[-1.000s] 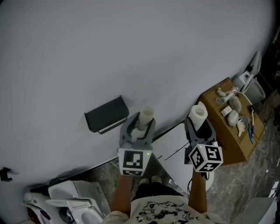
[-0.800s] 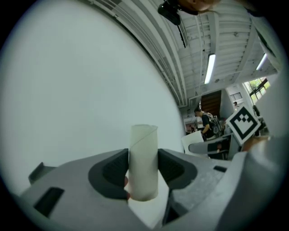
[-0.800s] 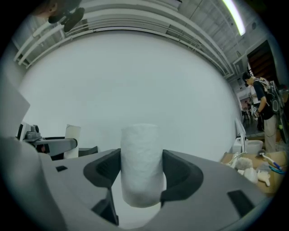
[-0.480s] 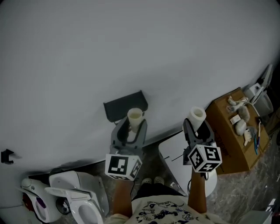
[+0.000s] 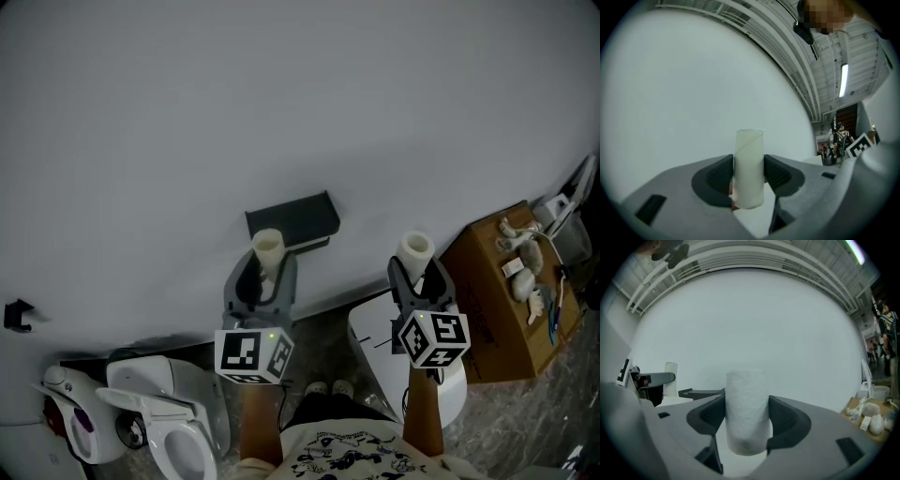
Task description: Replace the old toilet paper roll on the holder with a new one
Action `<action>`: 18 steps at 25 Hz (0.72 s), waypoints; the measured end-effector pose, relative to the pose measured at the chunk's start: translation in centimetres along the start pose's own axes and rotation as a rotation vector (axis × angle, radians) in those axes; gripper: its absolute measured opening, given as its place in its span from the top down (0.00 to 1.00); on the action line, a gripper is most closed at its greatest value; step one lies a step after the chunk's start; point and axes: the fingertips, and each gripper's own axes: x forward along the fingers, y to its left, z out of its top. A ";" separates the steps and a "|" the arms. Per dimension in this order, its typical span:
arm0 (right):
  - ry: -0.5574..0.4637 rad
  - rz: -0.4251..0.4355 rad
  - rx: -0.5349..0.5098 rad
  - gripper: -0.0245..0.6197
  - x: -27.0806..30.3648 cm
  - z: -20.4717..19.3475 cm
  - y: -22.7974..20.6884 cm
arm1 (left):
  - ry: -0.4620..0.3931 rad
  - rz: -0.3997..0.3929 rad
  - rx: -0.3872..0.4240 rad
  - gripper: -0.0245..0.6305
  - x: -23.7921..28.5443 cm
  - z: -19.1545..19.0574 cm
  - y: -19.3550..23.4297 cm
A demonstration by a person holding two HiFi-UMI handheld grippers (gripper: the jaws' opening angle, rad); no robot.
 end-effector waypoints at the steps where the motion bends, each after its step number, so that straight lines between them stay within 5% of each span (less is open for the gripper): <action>1: 0.009 0.009 -0.024 0.51 0.4 -0.1 0.3 | -0.001 0.003 0.001 0.65 -0.1 0.1 0.2; 7: 0.096 0.056 -0.329 0.51 3.6 -1.5 1.8 | 0.006 0.024 0.030 0.65 -0.7 0.4 1.3; 14: 0.201 0.081 -1.030 0.51 7.9 -4.4 2.4 | 0.013 0.041 0.048 0.65 -1.4 0.8 2.5; 18: 0.216 0.108 -1.342 0.51 9.6 -5.8 3.0 | 0.016 0.051 0.059 0.65 -1.7 1.0 3.2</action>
